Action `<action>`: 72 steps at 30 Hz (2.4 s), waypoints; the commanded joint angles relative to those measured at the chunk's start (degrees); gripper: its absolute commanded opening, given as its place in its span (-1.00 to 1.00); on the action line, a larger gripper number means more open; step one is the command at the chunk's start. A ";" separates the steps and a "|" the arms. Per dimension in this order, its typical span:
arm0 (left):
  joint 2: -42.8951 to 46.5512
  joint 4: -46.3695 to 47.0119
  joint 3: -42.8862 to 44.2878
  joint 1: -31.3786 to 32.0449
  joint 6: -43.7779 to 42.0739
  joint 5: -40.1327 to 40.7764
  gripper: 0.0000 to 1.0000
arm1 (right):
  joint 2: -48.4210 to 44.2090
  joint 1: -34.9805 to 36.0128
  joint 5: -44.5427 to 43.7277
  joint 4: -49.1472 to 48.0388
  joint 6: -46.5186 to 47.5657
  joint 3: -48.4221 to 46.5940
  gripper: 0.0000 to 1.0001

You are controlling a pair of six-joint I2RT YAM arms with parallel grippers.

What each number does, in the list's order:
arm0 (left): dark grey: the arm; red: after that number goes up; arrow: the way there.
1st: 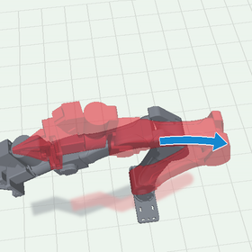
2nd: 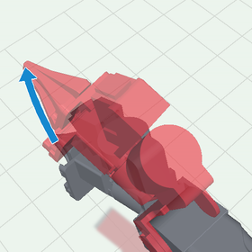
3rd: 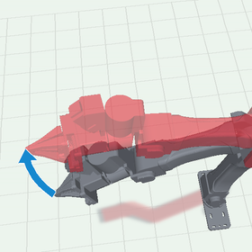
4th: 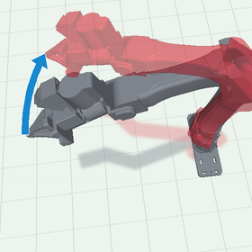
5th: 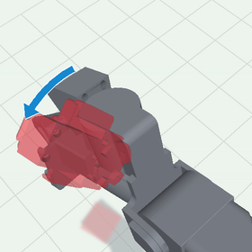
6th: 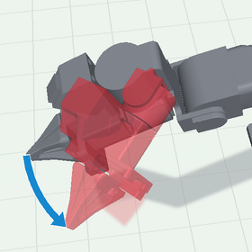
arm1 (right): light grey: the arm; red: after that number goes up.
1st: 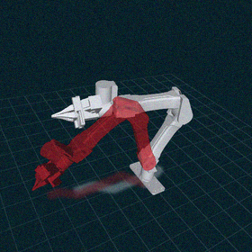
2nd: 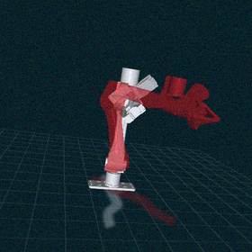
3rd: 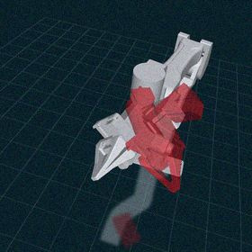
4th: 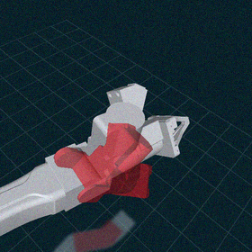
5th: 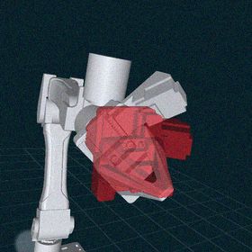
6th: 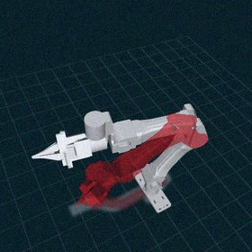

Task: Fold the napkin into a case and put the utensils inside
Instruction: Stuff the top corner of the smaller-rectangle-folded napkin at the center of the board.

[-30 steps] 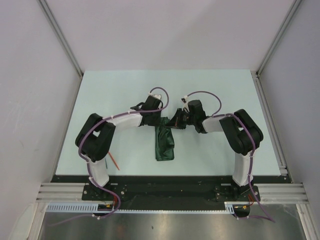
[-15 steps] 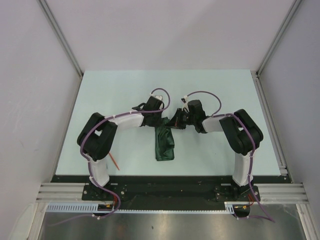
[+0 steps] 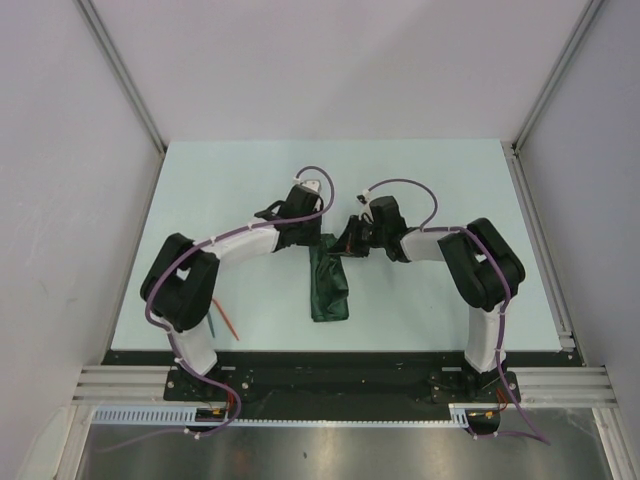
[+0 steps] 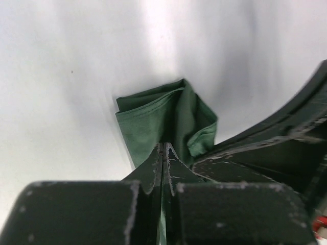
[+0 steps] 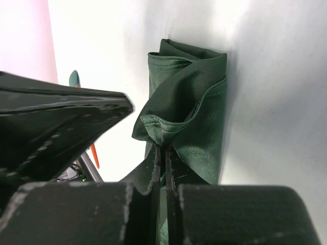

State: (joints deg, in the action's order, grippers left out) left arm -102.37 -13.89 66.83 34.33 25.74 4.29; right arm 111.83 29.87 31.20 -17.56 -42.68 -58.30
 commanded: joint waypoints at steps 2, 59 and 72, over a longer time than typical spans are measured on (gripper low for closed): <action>2.61 0.45 1.28 -0.49 1.42 -0.78 -1.00 | -0.56 0.45 -0.35 1.48 1.28 -2.52 -1.00; 2.26 -1.93 1.38 0.83 0.45 0.80 -1.00 | 4.80 1.86 1.49 13.60 1.89 -11.39 -1.00; 1.03 -0.79 -0.12 0.57 1.69 -1.22 -1.00 | 11.13 3.09 5.01 14.48 0.31 -18.24 -1.00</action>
State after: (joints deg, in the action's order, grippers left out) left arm -102.32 -16.99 67.05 35.09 26.02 4.56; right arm 121.43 32.32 34.22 -3.86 -41.85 -72.84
